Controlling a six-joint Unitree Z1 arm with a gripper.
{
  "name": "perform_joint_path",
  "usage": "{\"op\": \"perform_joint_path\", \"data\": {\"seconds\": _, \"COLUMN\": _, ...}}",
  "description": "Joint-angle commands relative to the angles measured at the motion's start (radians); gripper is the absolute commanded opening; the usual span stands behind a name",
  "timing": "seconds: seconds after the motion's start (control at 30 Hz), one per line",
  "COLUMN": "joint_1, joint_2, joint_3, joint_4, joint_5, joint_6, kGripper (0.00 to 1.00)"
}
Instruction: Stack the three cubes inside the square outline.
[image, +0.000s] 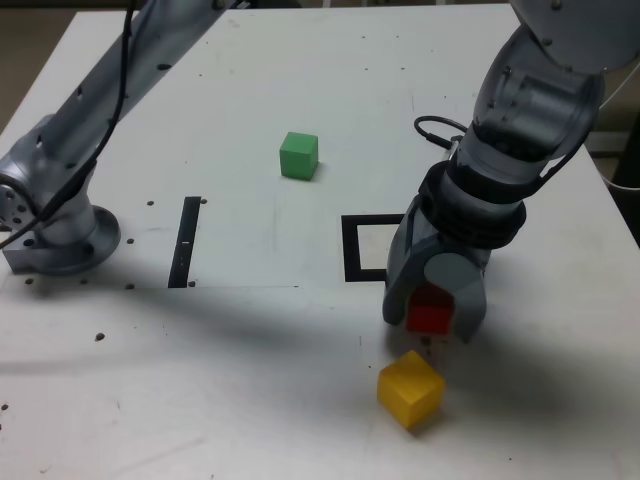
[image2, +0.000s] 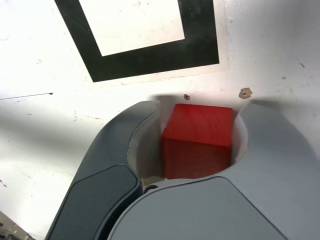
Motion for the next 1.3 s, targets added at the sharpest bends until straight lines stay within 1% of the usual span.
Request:
{"op": "perform_joint_path", "data": {"seconds": 0.0, "joint_1": 0.002, "joint_2": 0.002, "joint_3": -0.002, "joint_4": 0.004, "joint_5": -0.001, "joint_6": 0.002, "kGripper": 0.42}}
{"op": "perform_joint_path", "data": {"seconds": 0.3, "joint_1": 0.002, "joint_2": -0.028, "joint_3": 0.006, "joint_4": 0.013, "joint_5": 0.011, "joint_6": 0.004, "kGripper": 0.42}}
{"op": "perform_joint_path", "data": {"seconds": 0.57, "joint_1": 0.023, "joint_2": -0.123, "joint_3": 0.083, "joint_4": 0.019, "joint_5": 0.043, "joint_6": 0.009, "kGripper": 0.42}}
{"op": "perform_joint_path", "data": {"seconds": 0.83, "joint_1": 0.095, "joint_2": -0.202, "joint_3": 0.182, "joint_4": 0.001, "joint_5": 0.063, "joint_6": 0.032, "kGripper": 0.42}}
{"op": "perform_joint_path", "data": {"seconds": 1.03, "joint_1": 0.155, "joint_2": -0.226, "joint_3": 0.229, "joint_4": -0.028, "joint_5": 0.055, "joint_6": 0.055, "kGripper": 0.42}}
{"op": "perform_joint_path", "data": {"seconds": 1.27, "joint_1": 0.213, "joint_2": -0.242, "joint_3": 0.301, "joint_4": -0.094, "joint_5": 0.022, "joint_6": 0.090, "kGripper": 0.42}}
